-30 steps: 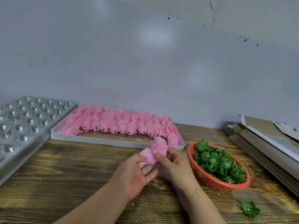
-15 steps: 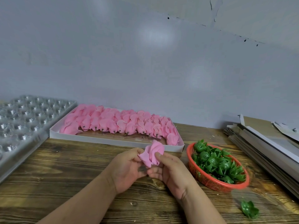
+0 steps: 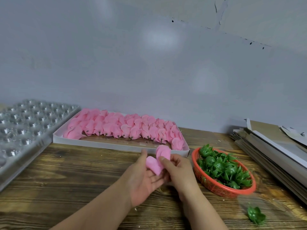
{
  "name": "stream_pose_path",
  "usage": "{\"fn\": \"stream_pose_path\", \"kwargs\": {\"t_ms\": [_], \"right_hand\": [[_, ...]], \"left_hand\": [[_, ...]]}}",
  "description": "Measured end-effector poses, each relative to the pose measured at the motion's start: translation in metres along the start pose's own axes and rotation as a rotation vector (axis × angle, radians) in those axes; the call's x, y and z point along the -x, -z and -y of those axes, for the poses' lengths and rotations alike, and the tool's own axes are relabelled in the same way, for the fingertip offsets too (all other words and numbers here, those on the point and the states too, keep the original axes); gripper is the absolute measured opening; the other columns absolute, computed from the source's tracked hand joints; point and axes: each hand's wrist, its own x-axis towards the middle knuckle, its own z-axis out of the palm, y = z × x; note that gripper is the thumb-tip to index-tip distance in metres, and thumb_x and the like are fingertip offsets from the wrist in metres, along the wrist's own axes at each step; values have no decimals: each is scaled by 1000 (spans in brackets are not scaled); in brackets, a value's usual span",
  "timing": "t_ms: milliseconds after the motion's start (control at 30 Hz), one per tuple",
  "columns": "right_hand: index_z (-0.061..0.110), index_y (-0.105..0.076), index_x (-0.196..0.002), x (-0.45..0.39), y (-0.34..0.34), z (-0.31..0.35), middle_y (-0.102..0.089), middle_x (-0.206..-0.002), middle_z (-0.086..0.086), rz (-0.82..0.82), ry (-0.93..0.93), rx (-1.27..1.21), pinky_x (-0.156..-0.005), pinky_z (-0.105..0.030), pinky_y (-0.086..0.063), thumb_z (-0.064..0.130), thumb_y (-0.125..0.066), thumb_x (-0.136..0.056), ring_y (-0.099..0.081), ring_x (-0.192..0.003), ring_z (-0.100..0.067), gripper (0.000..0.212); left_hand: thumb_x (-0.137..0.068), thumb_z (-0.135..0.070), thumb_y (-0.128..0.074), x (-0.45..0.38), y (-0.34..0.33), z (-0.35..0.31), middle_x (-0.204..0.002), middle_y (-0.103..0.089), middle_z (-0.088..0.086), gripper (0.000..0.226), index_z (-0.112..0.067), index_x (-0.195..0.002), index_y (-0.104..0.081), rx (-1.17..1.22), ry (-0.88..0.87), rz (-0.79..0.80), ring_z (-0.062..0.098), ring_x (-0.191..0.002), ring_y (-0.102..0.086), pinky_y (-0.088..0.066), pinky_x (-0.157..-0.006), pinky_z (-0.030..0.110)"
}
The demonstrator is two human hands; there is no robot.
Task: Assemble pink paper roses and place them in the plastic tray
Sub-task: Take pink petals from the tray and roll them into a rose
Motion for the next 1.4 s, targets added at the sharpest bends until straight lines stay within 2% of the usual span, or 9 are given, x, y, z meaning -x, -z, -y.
{"fn": "stream_pose_path", "kwargs": {"t_ms": [100, 200, 333, 500, 600, 700, 1033, 1200, 1400], "right_hand": [[11, -64, -81, 2, -1, 0, -64, -71, -2, -31, 202, 370, -62, -34, -46, 27, -65, -82, -56, -66, -16, 15], [25, -62, -82, 8, -1, 4, -64, -72, 8, -4, 293, 637, -66, -34, -49, 38, -62, -74, -59, -71, -12, 15], [29, -65, -83, 11, 4, 14, -66, -70, 7, 68, 294, 616, -65, -35, -52, 37, -54, -59, -61, -69, -12, 27], [27, -68, -87, 14, 10, 21, -68, -76, 4, 157, 288, 619, -67, -30, -53, 24, -64, -65, -62, -70, -7, 22], [22, -67, -88, 14, 15, 23, -63, -71, 7, 177, 271, 385, -58, -17, -47, 7, -69, -72, -55, -60, 0, 22], [16, -68, -77, 11, 23, 23, -56, -59, 8, 159, 282, 219, -55, -20, -43, -3, -66, -79, -49, -56, -5, 19], [17, -70, -77, 11, 16, 18, -59, -67, 4, 150, 277, 266, -57, -16, -44, 3, -72, -79, -50, -58, 1, 14], [16, -66, -73, 13, 12, 20, -54, -63, 7, 177, 325, 333, -54, -14, -40, 2, -73, -77, -45, -55, 1, 16], [22, -73, -76, 13, 21, 24, -67, -71, 2, 168, 373, 279, -60, -16, -45, -1, -67, -79, -54, -63, 0, 24]], "left_hand": [[-92, -59, -40, 2, -1, 3, -113, -67, 26, 73, 5, -121, -59, 77, 49, 84, 31, -103, -68, -59, -79, 41], [-84, -58, -49, 4, -2, 5, -98, -72, 23, 69, 3, -110, -65, 101, 49, 125, 28, -83, -73, -61, -65, 39], [-69, -43, -67, 2, 1, 1, -73, -70, 20, 54, 5, -92, -67, 105, -20, 3, 23, -49, -62, -58, -51, 36], [-88, -10, -61, -1, 5, 1, -88, -72, 26, 26, 10, -105, -64, 36, -35, -70, 26, -62, -71, -58, -52, 31], [-94, -4, -54, -1, 6, -1, -90, -71, 29, 22, 13, -107, -60, 124, -29, -91, 30, -66, -73, -58, -50, 33], [-93, -3, -55, 1, 7, -5, -91, -71, 28, 20, 10, -108, -60, 185, -37, -108, 30, -70, -73, -60, -52, 36], [-91, -2, -55, 4, 6, -4, -101, -69, 30, 23, 12, -109, -62, 122, -25, -6, 33, -85, -72, -62, -63, 37], [-94, -1, -50, 6, 7, -6, -101, -69, 30, 24, 12, -110, -62, 98, -6, 18, 32, -80, -73, -61, -58, 35], [-90, 3, -50, 4, 6, -7, -97, -69, 32, 23, 12, -107, -63, 169, 23, 32, 35, -77, -72, -58, -52, 35]]}}
